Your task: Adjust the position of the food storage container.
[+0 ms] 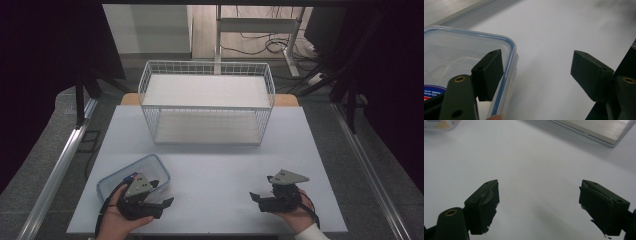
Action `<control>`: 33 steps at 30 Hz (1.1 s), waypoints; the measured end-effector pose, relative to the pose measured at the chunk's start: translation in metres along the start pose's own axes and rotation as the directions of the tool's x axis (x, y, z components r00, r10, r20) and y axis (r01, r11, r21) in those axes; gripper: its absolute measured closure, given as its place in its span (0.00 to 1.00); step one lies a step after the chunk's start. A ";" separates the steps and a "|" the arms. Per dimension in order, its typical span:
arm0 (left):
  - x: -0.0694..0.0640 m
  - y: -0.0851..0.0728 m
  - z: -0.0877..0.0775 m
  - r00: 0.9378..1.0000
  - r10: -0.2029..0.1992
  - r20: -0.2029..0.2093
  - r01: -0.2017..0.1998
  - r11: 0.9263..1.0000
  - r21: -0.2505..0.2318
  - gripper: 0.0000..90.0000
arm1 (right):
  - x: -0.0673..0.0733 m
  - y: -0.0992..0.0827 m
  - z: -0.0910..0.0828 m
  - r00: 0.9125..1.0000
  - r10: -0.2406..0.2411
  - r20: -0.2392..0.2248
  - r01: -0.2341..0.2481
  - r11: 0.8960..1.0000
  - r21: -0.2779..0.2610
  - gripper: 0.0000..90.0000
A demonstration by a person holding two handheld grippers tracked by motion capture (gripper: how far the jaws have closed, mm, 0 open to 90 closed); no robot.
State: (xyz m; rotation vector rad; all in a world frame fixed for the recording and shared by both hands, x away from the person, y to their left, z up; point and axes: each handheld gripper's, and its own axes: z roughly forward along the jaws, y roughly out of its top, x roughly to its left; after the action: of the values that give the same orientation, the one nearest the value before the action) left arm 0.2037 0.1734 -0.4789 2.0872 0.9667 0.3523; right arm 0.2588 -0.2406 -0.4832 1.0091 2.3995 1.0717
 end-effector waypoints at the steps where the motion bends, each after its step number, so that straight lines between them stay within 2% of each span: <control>1: 0.000 0.000 0.000 1.000 0.000 -0.001 0.000 1.000 0.001 0.28 | 0.000 0.000 0.000 1.000 0.000 0.000 0.000 1.000 0.000 0.19; 13: 0.000 0.000 0.000 1.000 -0.001 0.005 0.001 1.000 0.005 0.28 | 0.000 0.000 -0.002 1.000 -0.008 0.008 0.008 1.000 0.008 0.20; 22: 0.005 0.001 -0.006 1.000 -0.012 -0.006 0.012 1.000 -0.013 0.28 | 0.002 0.000 0.000 1.000 -0.013 0.009 0.012 1.000 0.011 0.20; 28: 0.010 0.003 -0.015 0.999 -0.043 -0.016 0.042 0.999 -0.029 0.28 | 0.005 0.002 -0.003 1.000 -0.021 0.005 0.021 1.000 -0.001 0.20; 33: 0.018 0.006 -0.026 0.997 -0.067 -0.040 0.065 0.997 -0.048 0.28 | 0.005 0.003 -0.005 1.000 -0.020 0.002 0.020 1.000 -0.005 0.20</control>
State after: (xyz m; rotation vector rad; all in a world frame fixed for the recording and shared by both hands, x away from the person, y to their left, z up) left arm 0.2050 0.1988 -0.4592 2.0076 1.0394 0.3822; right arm 0.2540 -0.2383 -0.4776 0.9824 2.3991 1.0696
